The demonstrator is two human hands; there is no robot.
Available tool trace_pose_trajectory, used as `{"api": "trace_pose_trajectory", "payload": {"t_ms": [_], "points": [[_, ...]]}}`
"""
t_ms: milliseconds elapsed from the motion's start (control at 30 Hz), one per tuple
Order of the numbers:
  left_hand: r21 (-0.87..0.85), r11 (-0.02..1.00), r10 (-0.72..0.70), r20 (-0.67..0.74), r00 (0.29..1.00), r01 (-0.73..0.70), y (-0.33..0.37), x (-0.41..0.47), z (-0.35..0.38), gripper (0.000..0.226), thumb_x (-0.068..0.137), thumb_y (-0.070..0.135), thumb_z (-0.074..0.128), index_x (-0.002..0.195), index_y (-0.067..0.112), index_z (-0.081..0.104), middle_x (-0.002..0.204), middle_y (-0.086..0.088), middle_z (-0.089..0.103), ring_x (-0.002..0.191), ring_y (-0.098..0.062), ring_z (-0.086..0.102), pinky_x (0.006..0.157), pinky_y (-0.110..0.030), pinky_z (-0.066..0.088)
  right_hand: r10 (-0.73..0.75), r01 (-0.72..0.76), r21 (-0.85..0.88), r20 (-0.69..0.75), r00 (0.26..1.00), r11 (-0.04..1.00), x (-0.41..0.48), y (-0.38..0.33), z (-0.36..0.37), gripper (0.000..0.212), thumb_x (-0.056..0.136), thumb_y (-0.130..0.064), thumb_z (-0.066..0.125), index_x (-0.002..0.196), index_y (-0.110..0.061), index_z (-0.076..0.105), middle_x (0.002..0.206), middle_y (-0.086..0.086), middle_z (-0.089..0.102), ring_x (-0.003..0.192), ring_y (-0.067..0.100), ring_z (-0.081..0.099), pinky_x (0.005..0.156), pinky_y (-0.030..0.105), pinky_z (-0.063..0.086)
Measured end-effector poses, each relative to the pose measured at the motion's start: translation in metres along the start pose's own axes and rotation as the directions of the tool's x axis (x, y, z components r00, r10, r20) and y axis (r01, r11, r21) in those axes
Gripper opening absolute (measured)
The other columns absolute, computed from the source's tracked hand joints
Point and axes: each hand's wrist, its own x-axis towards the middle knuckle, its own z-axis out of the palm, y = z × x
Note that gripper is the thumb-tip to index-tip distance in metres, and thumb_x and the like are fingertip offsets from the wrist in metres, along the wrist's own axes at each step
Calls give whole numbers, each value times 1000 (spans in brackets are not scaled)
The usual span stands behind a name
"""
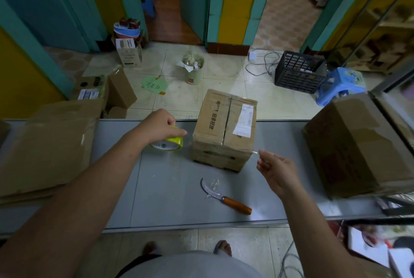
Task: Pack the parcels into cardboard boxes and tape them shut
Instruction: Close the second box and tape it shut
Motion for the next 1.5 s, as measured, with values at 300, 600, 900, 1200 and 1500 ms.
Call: {"api": "trace_pose_trajectory", "payload": {"t_ms": [300,600,900,1200,1500], "points": [[21,999,-34,24,999,33,-8,7,23,56,76,65,78,60,22,48,59,0,37,55,-16,39,59,-32,26,186,-189,39,80,979,981,21,19,-2,42,83,-21,79,118,1,70,82,8,63,70,14,63,66,26,57],[18,999,29,-15,999,-29,3,5,37,12,91,39,77,91,29,71,93,10,69,89,-8,64,68,-26,45,544,-554,132,106,832,822,25,46,4,56,67,-62,84,97,-18,67,92,8,62,75,19,55,60,28,52],[-14,990,144,77,987,-143,2,5,31,59,100,27,69,144,52,38,104,3,63,94,-14,65,81,-35,54,217,-220,-36,-74,973,975,24,83,1,35,101,-44,62,90,-12,68,85,10,69,73,23,62,64,35,48],[196,915,276,335,901,-353,10,12,19,70,109,14,53,160,55,27,165,1,39,145,-21,43,116,-34,40,4,278,-951,280,960,-133,17,125,-9,31,87,-59,71,97,-29,70,88,-6,60,88,18,60,76,30,51],[127,930,296,295,909,-344,5,10,24,70,107,11,56,162,46,30,160,-2,44,146,-18,41,118,-28,33,-302,644,-701,570,764,306,-19,77,2,23,97,-47,65,117,-36,61,123,-19,49,111,-3,54,95,8,45]]}}
